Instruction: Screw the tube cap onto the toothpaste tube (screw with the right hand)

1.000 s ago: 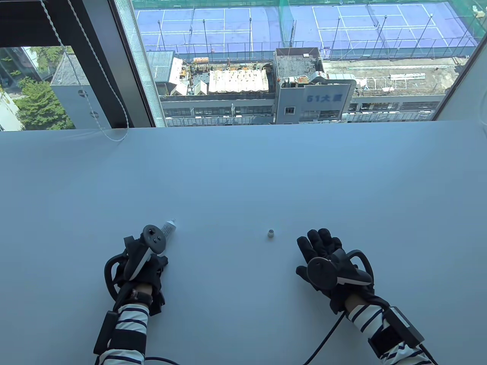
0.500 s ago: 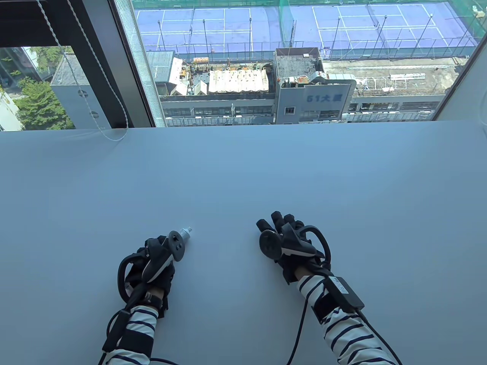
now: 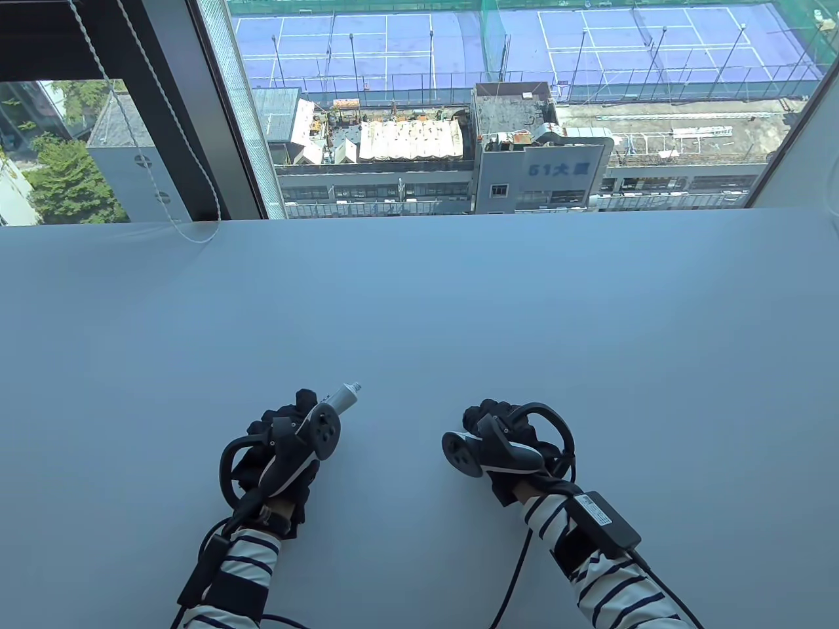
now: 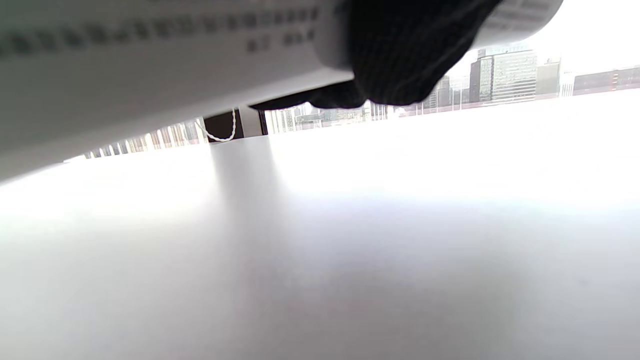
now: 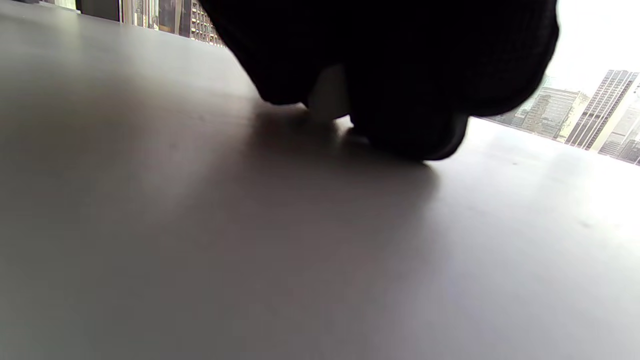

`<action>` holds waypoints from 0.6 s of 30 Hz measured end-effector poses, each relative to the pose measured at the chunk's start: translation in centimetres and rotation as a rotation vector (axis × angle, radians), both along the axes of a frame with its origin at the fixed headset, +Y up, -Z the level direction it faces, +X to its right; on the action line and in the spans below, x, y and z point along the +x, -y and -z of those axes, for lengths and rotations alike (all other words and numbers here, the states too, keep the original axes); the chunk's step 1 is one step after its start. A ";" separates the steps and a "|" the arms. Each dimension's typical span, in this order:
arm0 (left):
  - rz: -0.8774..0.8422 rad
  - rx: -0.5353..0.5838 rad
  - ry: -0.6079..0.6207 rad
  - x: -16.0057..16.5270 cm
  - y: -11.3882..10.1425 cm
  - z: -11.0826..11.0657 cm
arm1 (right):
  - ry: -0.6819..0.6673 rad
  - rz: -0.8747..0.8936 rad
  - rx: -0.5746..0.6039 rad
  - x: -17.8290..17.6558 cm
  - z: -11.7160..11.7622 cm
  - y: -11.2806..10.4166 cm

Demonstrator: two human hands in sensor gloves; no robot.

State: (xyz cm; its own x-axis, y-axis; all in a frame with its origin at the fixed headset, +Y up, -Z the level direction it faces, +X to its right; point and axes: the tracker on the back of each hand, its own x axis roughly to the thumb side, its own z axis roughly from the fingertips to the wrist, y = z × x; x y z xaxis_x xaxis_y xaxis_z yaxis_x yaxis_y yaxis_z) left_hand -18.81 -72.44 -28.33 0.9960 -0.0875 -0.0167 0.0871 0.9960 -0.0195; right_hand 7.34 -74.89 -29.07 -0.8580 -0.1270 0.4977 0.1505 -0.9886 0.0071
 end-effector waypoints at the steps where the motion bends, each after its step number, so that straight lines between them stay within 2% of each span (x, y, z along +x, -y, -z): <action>1: -0.013 0.015 0.031 0.6 -0.3 -0.3 | 0.006 0.103 -0.006 0.7 -0.3 -0.4; 3: -0.034 0.066 0.125 2.3 -1.2 -1.2 | 0.052 0.506 -0.076 3.0 -1.2 -1.6; 4: -0.038 0.082 0.154 2.9 -1.4 -1.5 | 0.066 0.625 -0.110 3.6 -1.5 -1.9; 6: -0.050 0.121 0.242 4.8 -1.9 -2.5 | 0.088 1.026 -0.224 5.5 -2.6 -2.4; 7: -0.047 0.135 0.280 5.5 -2.1 -2.9 | 0.120 1.153 -0.256 6.1 -3.1 -2.4; 9: -0.042 0.144 0.348 6.8 -2.3 -3.7 | 0.187 1.301 -0.287 7.0 -4.2 -2.2; 12: -0.041 0.144 0.452 8.6 -2.3 -5.0 | 0.186 1.402 -0.241 8.0 -5.9 -1.7; 14: -0.026 0.150 0.484 9.1 -2.2 -5.4 | 0.199 1.462 -0.278 8.2 -6.3 -1.3; 18: -0.014 0.136 0.507 9.5 -1.8 -5.8 | 0.119 1.525 -0.338 8.0 -6.4 -1.1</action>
State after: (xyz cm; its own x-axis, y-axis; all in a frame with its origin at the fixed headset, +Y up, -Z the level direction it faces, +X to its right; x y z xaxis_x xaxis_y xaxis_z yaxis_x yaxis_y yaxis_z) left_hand -9.30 -70.61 -22.56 0.8832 -0.1050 0.4571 0.0390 0.9877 0.1515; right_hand 15.30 -73.76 -22.72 -0.1034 0.9639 0.2453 -0.9699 -0.1524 0.1899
